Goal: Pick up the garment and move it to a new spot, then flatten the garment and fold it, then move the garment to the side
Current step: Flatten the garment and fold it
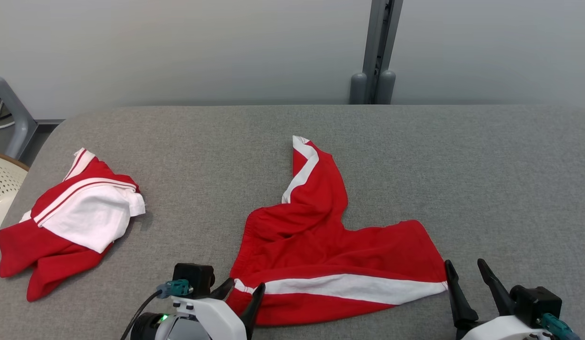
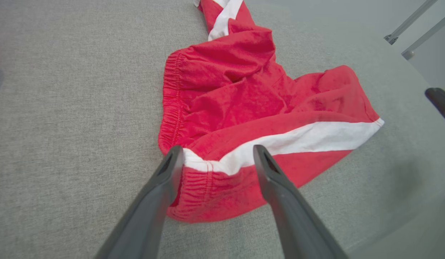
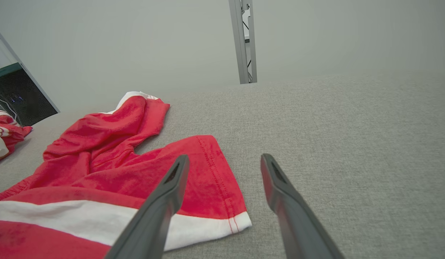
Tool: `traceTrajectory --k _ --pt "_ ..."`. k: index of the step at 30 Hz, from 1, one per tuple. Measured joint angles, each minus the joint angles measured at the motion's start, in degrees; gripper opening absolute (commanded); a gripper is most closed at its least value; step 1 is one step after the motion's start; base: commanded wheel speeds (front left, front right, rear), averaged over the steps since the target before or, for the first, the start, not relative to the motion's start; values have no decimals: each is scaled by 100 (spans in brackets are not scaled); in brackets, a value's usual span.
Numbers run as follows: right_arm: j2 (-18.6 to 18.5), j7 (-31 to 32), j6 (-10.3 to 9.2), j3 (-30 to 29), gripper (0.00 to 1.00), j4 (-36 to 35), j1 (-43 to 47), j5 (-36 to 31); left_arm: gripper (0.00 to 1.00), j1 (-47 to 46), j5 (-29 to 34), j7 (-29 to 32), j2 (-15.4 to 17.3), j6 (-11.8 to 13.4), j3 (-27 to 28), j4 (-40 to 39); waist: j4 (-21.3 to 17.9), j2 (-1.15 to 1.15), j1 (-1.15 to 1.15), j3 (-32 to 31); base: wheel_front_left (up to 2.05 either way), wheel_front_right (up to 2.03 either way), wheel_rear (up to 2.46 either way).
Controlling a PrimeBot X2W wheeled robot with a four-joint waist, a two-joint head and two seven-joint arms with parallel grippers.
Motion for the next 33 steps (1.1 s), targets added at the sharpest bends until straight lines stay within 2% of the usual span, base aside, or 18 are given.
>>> traceTrajectory --k 8,23,24,26,29,30,31,33 --pt "0 0 0 -14 100 10 -25 -9 100 113 -115 151 19 92 16 -99 -41 0 0 33 0 0 0" --pt "1 -1 0 9 100 14 -84 -16 100 26 -232 -235 -124 89 116 433 -73 0 0 126 0 0 0" --pt "2 0 0 10 100 14 -91 -16 92 0 -257 -257 -138 69 124 460 -79 0 0 133 0 0 0" --pt "1 0 0 10 100 14 -94 -18 93 -42 -266 -343 -169 49 141 500 -90 0 0 146 0 0 0" --pt "1 0 0 5 100 14 -97 -32 78 -71 -267 -412 -188 37 144 595 -101 0 0 161 0 0 0" --pt "1 0 0 7 100 14 -98 -36 68 -73 -271 -441 -198 14 143 627 -104 0 0 166 0 0 0" --pt "2 0 0 5 100 16 -98 -36 49 -83 -280 -458 -209 -2 137 659 -107 0 0 170 0 0 0" --pt "1 0 0 4 100 22 -99 -36 38 -109 -299 -479 -224 -8 119 725 -111 0 0 175 0 0 0"
